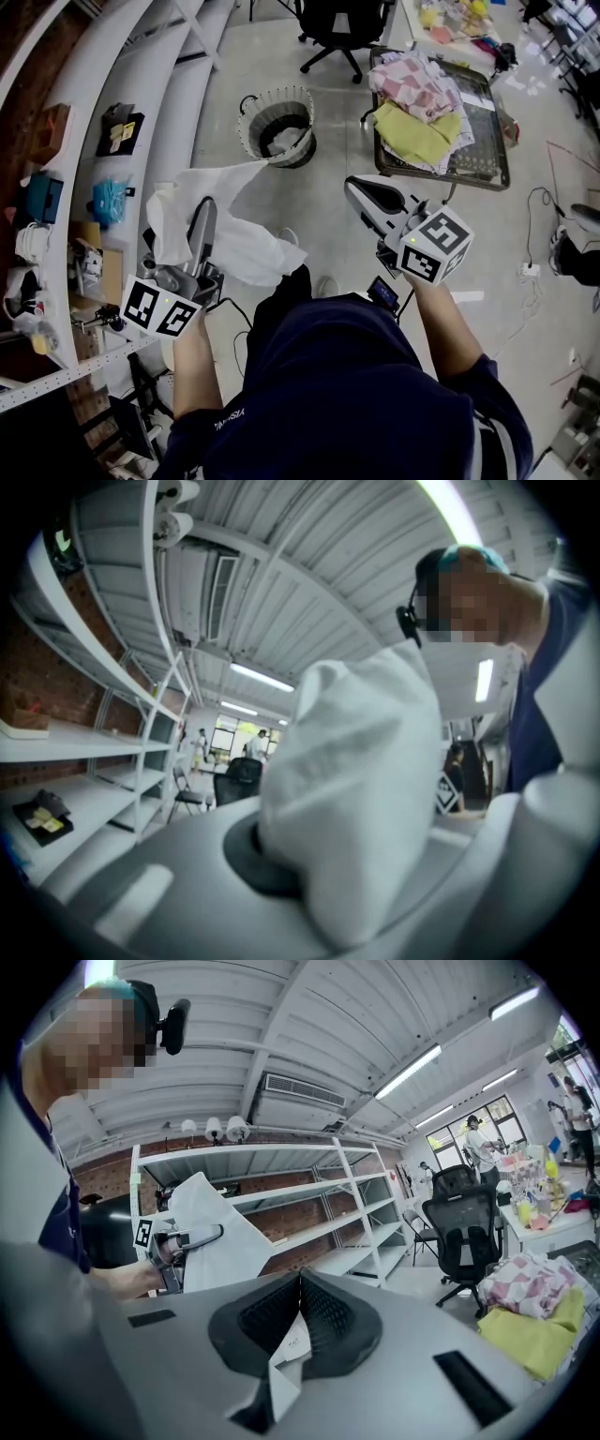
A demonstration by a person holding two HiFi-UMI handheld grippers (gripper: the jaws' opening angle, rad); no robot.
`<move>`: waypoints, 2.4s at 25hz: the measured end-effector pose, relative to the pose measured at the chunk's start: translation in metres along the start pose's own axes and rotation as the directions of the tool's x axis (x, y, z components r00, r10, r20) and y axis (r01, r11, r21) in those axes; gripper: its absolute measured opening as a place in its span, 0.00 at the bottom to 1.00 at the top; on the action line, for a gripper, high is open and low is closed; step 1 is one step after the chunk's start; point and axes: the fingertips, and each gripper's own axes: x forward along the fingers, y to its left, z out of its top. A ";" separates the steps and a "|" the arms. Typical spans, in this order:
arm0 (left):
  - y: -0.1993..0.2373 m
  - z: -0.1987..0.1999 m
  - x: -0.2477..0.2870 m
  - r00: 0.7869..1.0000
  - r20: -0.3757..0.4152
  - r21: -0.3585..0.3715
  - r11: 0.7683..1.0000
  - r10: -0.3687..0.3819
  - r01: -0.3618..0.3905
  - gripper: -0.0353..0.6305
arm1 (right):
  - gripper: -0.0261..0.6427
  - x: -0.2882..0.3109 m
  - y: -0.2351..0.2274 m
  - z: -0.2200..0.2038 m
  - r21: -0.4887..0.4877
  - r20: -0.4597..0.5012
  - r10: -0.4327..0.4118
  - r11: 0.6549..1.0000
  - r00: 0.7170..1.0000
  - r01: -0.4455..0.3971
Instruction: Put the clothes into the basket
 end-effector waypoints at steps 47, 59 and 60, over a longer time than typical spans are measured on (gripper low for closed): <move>0.297 -0.021 0.166 0.987 -0.066 -0.095 0.986 -0.145 0.138 0.06 | 0.05 0.306 -0.130 0.039 0.033 -0.113 -0.085 0.995 0.990 0.089; 0.339 -0.013 0.201 0.983 -0.056 -0.084 0.982 -0.172 0.167 0.06 | 0.05 0.353 -0.155 0.051 0.027 -0.116 -0.094 0.995 0.989 0.097; 0.341 -0.012 0.203 0.983 -0.055 -0.082 0.982 -0.172 0.168 0.06 | 0.05 0.355 -0.157 0.052 0.028 -0.115 -0.093 0.995 0.989 0.097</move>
